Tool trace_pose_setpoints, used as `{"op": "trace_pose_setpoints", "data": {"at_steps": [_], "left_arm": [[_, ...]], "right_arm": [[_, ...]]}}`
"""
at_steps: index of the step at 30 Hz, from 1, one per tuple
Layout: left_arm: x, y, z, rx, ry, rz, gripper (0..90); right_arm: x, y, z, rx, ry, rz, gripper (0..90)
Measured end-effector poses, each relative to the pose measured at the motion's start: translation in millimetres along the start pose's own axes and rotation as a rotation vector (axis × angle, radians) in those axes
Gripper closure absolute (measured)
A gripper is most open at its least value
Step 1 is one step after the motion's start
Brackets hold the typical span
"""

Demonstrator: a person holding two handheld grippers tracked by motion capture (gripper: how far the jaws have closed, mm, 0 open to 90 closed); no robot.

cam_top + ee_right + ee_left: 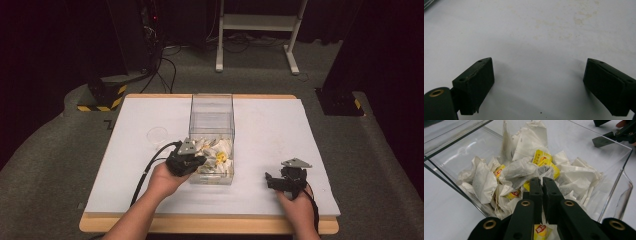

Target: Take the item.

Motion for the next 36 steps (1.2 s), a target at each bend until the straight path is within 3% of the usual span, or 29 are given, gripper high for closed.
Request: {"op": "trace_pose_setpoints", "data": {"at_steps": [16, 30, 36], "left_arm": [[-13.1, -1.4, -2.3, -0.073, 0.088, 0.022, 87.5], [-27.1, -6.1, -9.4, -0.119, 0.182, 0.016, 87.5], [-28.6, -7.1, -10.6, -0.132, 0.196, 0.017, 87.6]], "right_arm": [[0.1, -0.1, 0.0, 0.000, 0.001, 0.001, 9.6], [0.2, 0.0, -0.1, -0.002, 0.002, 0.001, 9.6], [0.1, 0.0, -0.1, -0.002, 0.002, 0.001, 9.6]]}}
Point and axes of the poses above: each handheld gripper's, and its own axes: x roughly forward along the jaws, z roughly out of its underside, y roughly to its right, the point moved 9 cm from there along x, roughly forward along the jaws, and after that the axes turned 13 degrees about -z, right-handed, at the moved point
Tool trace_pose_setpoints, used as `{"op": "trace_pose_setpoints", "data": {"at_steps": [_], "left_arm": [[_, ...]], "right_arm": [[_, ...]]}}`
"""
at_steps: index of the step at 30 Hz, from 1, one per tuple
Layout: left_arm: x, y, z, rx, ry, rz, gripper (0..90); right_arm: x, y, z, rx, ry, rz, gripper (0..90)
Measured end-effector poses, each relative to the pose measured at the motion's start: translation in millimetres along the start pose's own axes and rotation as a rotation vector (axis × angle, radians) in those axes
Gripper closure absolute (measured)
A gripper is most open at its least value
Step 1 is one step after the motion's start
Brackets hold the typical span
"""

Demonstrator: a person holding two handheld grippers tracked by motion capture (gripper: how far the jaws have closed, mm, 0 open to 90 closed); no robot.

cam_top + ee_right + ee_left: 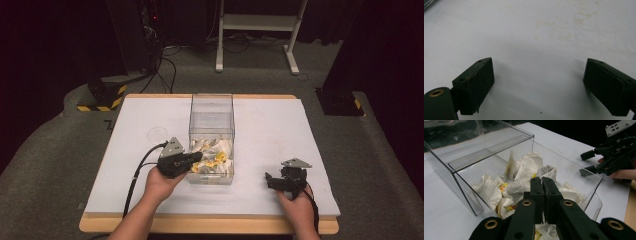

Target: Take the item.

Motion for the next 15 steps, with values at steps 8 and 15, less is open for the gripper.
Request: {"op": "trace_pose_setpoints", "data": {"at_steps": [8, 15], "left_arm": [[-4.7, -1.7, -4.9, -0.029, 0.039, 0.004, 87.6], [-10.2, -3.7, -9.8, -0.046, 0.073, 0.003, 87.6]], "right_arm": [[0.0, 0.0, 0.0, 0.000, 0.000, 0.000, 9.6], [0.0, -0.3, 0.0, 0.000, 0.000, 0.001, 9.7]]}}
Point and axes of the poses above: each handheld gripper's, and its own axes: x roughly forward along the jaws, z roughly out of its underside, y roughly to its right, the point moved 9 cm from there along x, roughly forward along the jaws, and after that the axes turned 13 degrees about -z, right-handed, at the moved point
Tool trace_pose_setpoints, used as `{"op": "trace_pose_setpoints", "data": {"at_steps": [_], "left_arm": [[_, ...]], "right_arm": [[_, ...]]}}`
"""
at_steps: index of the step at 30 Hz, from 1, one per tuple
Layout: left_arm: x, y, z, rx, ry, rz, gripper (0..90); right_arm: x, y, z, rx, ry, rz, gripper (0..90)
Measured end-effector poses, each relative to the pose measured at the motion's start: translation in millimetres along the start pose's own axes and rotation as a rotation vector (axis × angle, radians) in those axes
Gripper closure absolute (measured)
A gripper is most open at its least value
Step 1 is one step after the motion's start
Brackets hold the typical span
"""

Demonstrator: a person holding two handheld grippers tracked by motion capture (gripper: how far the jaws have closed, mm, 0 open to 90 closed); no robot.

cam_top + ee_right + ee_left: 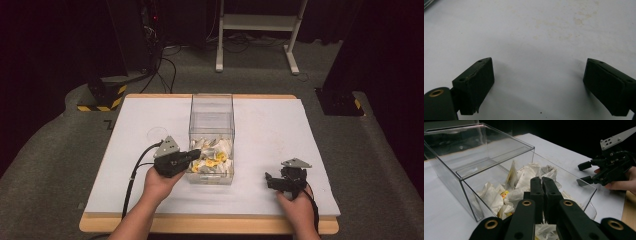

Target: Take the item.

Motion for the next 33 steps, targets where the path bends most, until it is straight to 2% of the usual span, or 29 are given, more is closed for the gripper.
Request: {"op": "trace_pose_setpoints", "data": {"at_steps": [18, 33], "left_arm": [[-14.5, -11.7, -5.4, -0.019, 0.037, -0.021, 87.6], [-30.7, -28.6, 1.6, -0.032, 0.045, -0.061, 87.6]], "right_arm": [[0.0, 0.2, -0.1, 0.000, 0.001, -0.001, 9.7], [-0.1, 0.4, 0.0, -0.001, -0.001, -0.002, 9.6]]}}
Point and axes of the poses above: each handheld gripper's, and its own axes: x roughly forward along the jaws, z roughly out of its underside, y roughly to its right, the point moved 9 cm from there along x, roughly forward along the jaws, and after that the axes turned 13 degrees about -z, right-handed, at the moved point
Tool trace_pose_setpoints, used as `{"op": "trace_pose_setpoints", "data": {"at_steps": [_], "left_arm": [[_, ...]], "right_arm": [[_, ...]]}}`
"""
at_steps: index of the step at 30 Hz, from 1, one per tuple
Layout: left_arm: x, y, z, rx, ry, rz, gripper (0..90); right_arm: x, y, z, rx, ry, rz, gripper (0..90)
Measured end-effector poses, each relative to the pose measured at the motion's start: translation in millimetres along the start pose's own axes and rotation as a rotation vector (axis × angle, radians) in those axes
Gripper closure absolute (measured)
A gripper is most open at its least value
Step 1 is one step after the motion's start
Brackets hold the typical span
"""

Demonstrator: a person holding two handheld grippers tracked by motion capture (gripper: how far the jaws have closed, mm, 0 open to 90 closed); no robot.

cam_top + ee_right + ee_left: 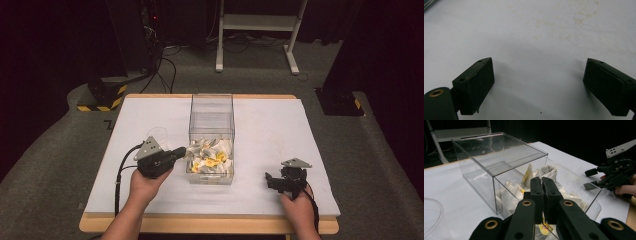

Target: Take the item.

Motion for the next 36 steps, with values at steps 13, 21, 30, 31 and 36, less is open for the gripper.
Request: {"op": "trace_pose_setpoints", "data": {"at_steps": [13, 21, 30, 31, 36], "left_arm": [[-12.5, -17.5, 2.5, -0.009, 0.001, -0.037, 87.6], [-17.0, -28.8, 2.2, -0.012, 0.012, -0.065, 87.7], [-24.8, -45.3, -0.9, -0.023, 0.026, -0.104, 87.7], [-25.3, -47.1, -0.9, -0.025, 0.027, -0.109, 87.7], [-26.8, -57.4, -0.1, -0.026, 0.025, -0.135, 87.8]], "right_arm": [[0.0, 0.0, 0.0, 0.000, 0.000, 0.000, 9.6], [0.1, 0.0, -0.1, 0.000, 0.002, 0.002, 9.7], [0.1, -0.2, 0.0, 0.002, 0.002, 0.001, 9.7], [0.1, -0.2, 0.0, 0.002, 0.002, 0.001, 9.7], [0.0, 0.0, -0.1, 0.000, 0.002, 0.001, 9.7]]}}
Point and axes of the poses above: each handheld gripper's, and its own axes: x roughly forward along the jaws, z roughly out of its underside, y roughly to its right, the point moved 9 cm from there along x, roughly forward along the jaws, and after that the axes turned 13 degrees about -z, right-handed, at the moved point
